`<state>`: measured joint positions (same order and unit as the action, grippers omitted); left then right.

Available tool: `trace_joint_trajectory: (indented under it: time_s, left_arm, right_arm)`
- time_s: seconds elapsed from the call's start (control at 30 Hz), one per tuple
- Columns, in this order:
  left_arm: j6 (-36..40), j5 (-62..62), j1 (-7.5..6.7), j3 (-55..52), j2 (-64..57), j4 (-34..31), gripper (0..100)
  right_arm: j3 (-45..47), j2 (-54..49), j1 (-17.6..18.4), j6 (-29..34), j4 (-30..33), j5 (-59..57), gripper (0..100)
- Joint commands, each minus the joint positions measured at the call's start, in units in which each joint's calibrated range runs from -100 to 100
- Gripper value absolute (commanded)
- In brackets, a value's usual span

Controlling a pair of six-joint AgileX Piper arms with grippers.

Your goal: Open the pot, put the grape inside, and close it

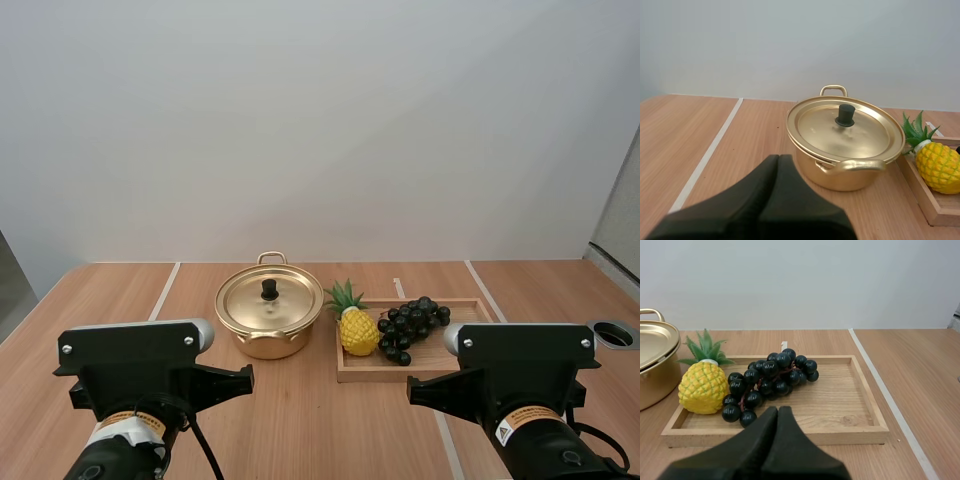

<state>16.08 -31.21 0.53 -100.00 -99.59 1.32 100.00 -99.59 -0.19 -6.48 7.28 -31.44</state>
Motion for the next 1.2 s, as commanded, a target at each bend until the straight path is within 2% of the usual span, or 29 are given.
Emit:
trace_joint_trajectory:
  time_s: [0.0,1.17]
  left_arm:
    - [-2.37,1.75,0.09,0.00,-0.41,-0.96,0]
    - [-2.47,1.75,0.09,0.00,-0.41,-2.56,0]
  right_arm:
    - [0.00,-0.41,-0.17,-0.25,-1.39,0.05,0]
    - [0.00,-0.41,-0.17,-0.25,-1.34,0.05,0]
